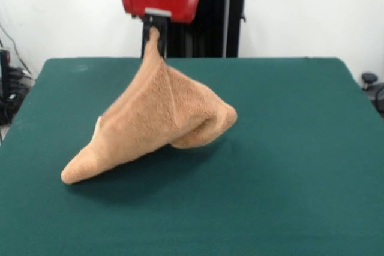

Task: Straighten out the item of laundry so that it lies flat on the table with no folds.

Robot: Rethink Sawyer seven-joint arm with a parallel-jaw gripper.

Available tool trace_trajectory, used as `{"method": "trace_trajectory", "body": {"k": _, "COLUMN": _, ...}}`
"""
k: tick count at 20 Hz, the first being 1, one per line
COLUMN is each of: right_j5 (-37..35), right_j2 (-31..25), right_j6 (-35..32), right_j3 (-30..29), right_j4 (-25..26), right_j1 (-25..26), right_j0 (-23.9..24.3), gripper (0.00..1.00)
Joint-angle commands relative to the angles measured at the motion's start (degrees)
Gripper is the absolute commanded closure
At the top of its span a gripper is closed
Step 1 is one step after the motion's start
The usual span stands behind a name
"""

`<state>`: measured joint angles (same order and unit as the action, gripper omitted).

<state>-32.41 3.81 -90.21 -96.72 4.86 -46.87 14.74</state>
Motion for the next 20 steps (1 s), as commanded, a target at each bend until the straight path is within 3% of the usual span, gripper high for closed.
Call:
{"method": "trace_trajectory", "body": {"k": 1, "right_j5": -10.21, "right_j2": -3.64, "right_j6": -5.18, "right_j3": -3.13, "right_j4": -2.25, "right_j1": -4.86, "right_j0": -2.24, "gripper": 1.0}}
{"method": "trace_trajectory", "body": {"k": 8, "right_j5": -14.4, "right_j2": -3.67, "right_j6": -4.39, "right_j3": -2.32, "right_j4": -2.04, "right_j1": -7.4, "right_j0": -1.69, "gripper": 1.0}}
{"method": "trace_trajectory", "body": {"k": 14, "right_j5": -31.02, "right_j2": -3.29, "right_j6": -4.85, "right_j3": 6.33, "right_j4": -2.11, "right_j1": -12.11, "right_j0": -2.67, "gripper": 1.0}}
{"method": "trace_trajectory", "body": {"k": 20, "right_j5": -43.06, "right_j2": -4.43, "right_j6": -6.55, "right_j3": 15.68, "right_j4": -1.82, "right_j1": -12.2, "right_j0": -2.63, "gripper": 1.0}}
